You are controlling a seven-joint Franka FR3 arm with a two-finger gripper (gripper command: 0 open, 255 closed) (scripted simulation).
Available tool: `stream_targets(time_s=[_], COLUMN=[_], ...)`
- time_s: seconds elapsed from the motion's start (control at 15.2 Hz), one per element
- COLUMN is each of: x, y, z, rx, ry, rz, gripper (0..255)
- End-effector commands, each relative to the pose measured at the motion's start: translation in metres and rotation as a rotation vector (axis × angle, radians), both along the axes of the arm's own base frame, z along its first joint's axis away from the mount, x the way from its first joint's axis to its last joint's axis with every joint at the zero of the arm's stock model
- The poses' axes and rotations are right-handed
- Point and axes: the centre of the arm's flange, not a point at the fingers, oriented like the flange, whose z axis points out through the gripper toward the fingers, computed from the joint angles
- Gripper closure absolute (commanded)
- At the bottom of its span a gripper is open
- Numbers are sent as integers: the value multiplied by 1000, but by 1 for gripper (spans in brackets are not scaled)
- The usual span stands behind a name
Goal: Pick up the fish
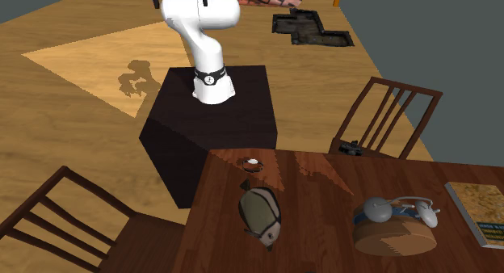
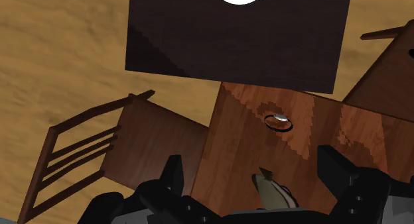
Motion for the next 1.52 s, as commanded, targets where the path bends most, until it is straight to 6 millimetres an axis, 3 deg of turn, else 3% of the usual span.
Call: stream_targets(time_s=[0.0, 0.73, 1.45], x=[0, 27, 63], y=[0, 68, 123], z=[0, -130, -264], rx=[0, -123, -247], ry=[0, -117, -234], rz=[0, 96, 192], gripper=[0, 0, 0])
